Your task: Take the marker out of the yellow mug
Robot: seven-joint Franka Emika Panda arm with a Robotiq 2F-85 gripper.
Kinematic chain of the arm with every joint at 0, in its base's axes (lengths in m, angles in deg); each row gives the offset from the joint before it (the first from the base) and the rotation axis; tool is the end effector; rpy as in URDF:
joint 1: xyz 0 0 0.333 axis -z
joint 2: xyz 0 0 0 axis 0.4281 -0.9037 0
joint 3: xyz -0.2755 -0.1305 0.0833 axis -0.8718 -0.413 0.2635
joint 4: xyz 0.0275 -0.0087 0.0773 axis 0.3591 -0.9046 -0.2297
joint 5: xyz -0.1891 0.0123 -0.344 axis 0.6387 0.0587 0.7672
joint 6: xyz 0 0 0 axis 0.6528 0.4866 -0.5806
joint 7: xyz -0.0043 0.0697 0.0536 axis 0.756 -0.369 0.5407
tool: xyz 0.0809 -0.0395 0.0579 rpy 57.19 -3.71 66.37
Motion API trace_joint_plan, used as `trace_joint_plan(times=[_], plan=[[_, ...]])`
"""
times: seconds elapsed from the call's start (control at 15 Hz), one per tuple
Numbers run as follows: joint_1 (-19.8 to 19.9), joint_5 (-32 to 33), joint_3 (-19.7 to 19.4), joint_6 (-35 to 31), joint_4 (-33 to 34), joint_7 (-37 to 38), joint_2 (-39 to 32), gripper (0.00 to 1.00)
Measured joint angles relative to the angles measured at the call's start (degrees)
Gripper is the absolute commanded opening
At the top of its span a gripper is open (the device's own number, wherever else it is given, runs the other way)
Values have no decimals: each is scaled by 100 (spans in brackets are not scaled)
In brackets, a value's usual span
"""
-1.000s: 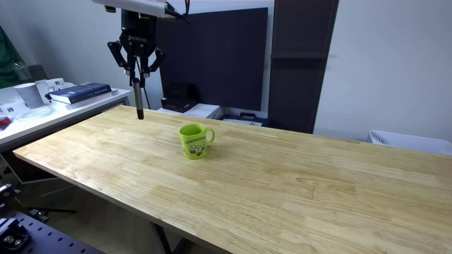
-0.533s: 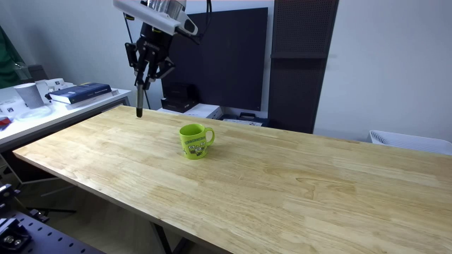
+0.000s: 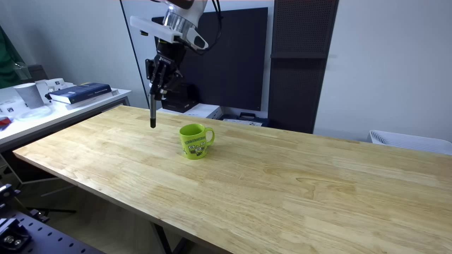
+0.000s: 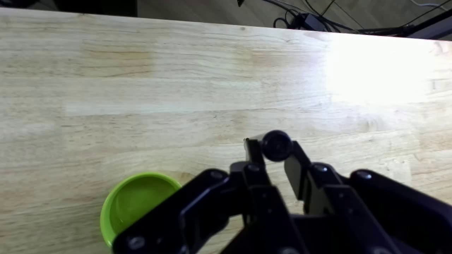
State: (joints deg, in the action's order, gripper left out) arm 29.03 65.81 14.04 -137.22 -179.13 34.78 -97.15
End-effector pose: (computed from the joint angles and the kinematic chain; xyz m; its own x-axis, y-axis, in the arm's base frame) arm 0.5681 -0.0086 0.2560 0.9115 -0.0440 -0.4090 -0.1808 -0.9359 -0.3023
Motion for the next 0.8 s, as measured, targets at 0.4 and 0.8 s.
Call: trace_joint_plan(times=[0.4, 0.8], plan=[[-24, -107, 81, 1068, 737, 289, -599, 22], [-26, -127, 106, 1249, 944, 272, -762, 6]])
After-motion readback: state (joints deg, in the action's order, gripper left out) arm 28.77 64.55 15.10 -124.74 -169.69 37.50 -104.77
